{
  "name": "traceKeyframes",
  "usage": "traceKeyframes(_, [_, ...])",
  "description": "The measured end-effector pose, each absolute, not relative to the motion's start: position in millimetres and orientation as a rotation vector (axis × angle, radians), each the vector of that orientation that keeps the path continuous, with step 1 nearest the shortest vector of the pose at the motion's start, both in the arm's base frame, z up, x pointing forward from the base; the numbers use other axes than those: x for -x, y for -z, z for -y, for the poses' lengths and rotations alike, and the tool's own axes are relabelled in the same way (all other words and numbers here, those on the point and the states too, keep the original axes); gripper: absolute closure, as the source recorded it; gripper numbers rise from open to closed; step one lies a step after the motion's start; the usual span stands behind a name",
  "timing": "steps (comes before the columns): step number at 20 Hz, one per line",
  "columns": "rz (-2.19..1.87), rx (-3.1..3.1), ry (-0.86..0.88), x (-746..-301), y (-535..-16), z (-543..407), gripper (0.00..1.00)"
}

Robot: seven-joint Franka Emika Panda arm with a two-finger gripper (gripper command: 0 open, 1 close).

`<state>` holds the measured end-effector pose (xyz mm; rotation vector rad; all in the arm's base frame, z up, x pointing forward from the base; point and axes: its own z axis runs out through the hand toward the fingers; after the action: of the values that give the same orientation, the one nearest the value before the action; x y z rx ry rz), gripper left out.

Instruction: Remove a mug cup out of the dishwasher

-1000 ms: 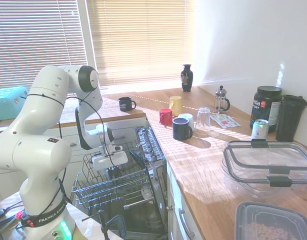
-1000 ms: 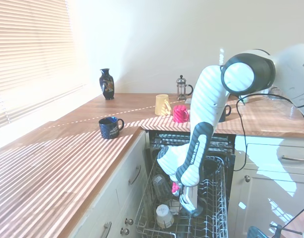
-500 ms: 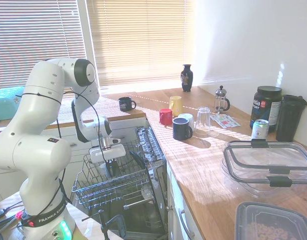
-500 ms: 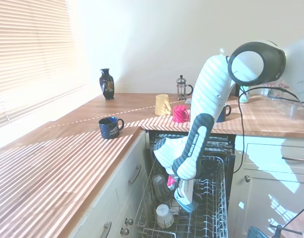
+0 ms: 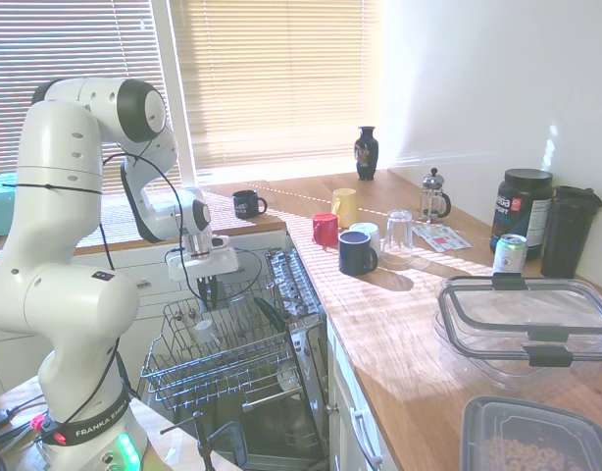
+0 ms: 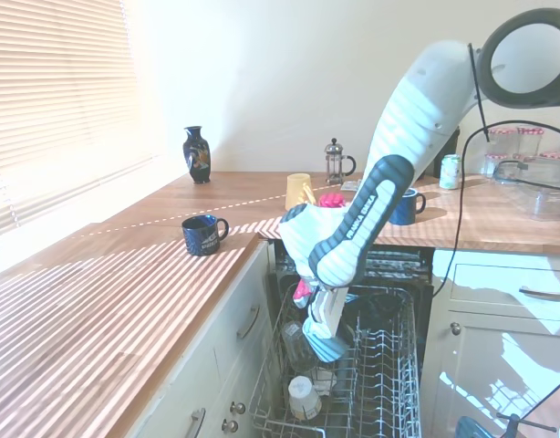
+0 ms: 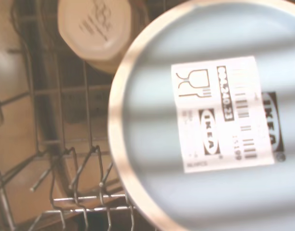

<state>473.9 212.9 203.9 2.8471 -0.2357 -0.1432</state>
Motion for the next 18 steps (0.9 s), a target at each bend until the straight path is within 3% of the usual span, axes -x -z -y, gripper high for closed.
traceKeyframes(9, [0.489,-2.976,-0.019,-517,-341,-172,1.00])
traceKeyframes(18, [0.822,-3.007,-0.096,-574,-405,-64,1.00])
